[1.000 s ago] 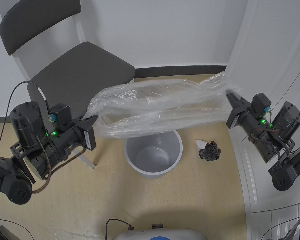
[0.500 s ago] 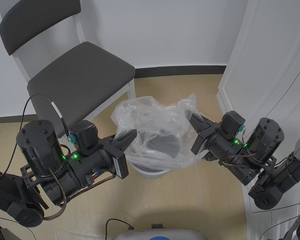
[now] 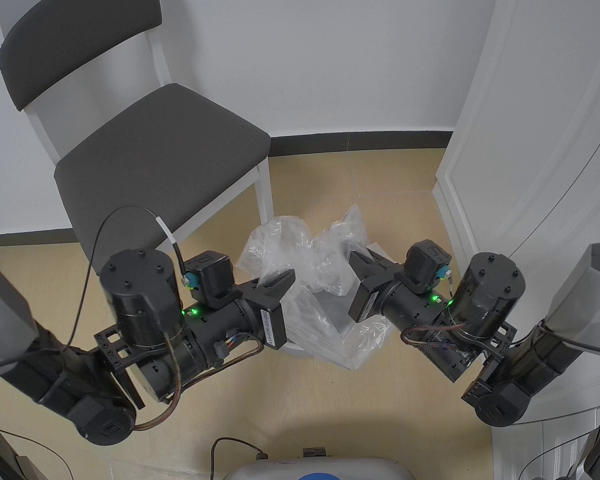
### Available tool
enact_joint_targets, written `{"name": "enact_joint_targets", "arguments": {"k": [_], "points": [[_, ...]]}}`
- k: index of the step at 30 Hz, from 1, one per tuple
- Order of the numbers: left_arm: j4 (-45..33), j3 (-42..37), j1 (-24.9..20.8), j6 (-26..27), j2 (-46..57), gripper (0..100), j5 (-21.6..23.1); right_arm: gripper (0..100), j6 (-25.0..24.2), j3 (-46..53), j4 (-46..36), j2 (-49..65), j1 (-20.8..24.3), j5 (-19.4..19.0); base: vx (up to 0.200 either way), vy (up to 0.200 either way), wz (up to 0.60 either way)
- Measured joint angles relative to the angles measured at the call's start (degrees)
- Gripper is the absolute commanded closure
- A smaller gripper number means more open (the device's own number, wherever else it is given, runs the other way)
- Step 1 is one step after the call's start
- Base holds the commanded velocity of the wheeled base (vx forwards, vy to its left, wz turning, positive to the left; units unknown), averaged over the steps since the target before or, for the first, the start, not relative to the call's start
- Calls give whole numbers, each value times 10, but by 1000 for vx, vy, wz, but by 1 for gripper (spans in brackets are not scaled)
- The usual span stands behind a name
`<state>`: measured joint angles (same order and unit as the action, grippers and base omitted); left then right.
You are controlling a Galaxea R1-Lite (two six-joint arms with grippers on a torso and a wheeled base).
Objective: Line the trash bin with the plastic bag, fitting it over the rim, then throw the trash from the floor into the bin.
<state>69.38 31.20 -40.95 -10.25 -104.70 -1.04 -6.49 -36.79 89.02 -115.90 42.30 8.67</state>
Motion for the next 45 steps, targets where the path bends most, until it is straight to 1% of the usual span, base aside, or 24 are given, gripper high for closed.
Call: {"name": "enact_joint_targets", "arguments": {"k": [5,12,16,22,31,35,40,45], "points": [[10,19,18,-4,-54,100,0,100,-16,-15,-1,-40,-9,-2,0,0,0],[12,38,31,-5,-112,100,0,100,-23,-35,0,-90,-25,-9,0,0,0],[12,50,43,-8,-141,100,0,100,-42,-60,-1,-128,-34,-13,0,0,0],[12,85,73,-33,-190,100,0,100,-66,-103,0,-179,-44,-14,0,0,0],[10,119,115,-37,-242,100,0,100,-103,-172,-1,-246,-54,-9,0,0,0],[5,135,137,-37,-257,100,-2,100,-120,-207,-1,-265,-67,-3,0,0,0],[3,146,160,-34,-264,100,-5,100,-126,-245,-1,-276,-85,10,0,0,0],[3,154,174,-33,-261,100,-7,100,-130,-275,-1,-277,-99,28,0,0,0]]}}
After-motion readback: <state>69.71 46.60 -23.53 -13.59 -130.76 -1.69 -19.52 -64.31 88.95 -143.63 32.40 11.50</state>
